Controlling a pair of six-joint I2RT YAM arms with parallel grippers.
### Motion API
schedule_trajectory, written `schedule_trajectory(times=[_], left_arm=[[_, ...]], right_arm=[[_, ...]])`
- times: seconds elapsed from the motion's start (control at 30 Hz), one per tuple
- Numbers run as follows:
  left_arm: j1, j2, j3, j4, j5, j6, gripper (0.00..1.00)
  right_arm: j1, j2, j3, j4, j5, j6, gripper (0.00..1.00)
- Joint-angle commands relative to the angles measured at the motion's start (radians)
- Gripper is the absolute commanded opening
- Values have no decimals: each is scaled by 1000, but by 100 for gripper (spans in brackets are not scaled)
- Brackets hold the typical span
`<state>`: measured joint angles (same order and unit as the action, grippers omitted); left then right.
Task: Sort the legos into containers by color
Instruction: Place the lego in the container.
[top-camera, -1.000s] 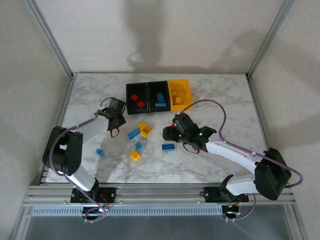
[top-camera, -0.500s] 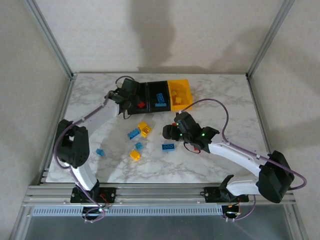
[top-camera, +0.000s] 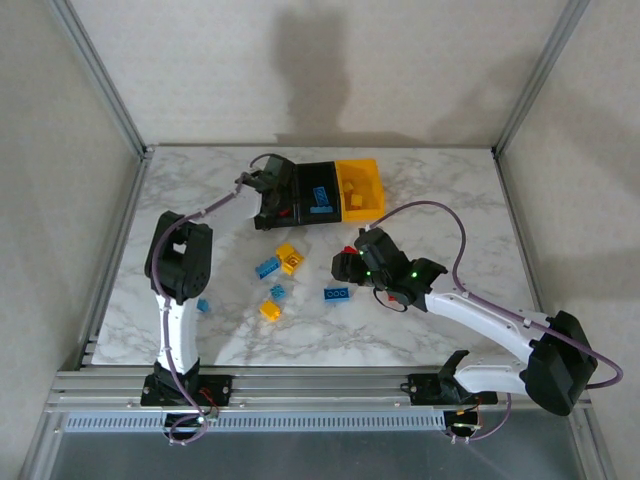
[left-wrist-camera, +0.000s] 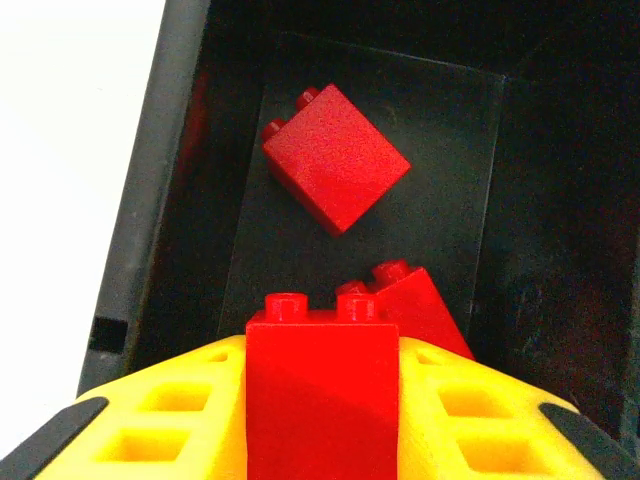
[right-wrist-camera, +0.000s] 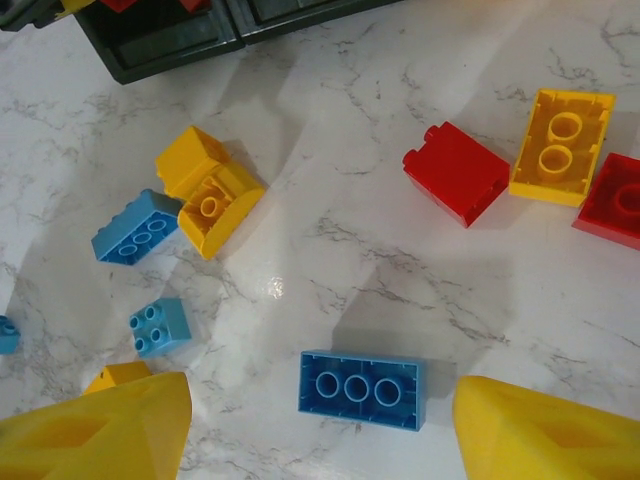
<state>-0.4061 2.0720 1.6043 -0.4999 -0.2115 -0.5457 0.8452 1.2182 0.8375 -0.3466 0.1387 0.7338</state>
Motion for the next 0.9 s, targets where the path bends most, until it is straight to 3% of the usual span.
schedule_trajectory(times=[0.0,0.2,0.43,0.87], left_arm=[[0,29,41,-47,-61,26,33],[0,37,35,-55,-85,32,36],[0,15,26,-60,-101,38,57],[-27,-177,-70,-36,-47,53,60]], right_arm=[[9,-2,-6,-25,32,15,70],[8,-8,5,-41,54,9,70],[9,-21,-9,-44,59,20,70],[-16,-45,48,-99,103,16,73]])
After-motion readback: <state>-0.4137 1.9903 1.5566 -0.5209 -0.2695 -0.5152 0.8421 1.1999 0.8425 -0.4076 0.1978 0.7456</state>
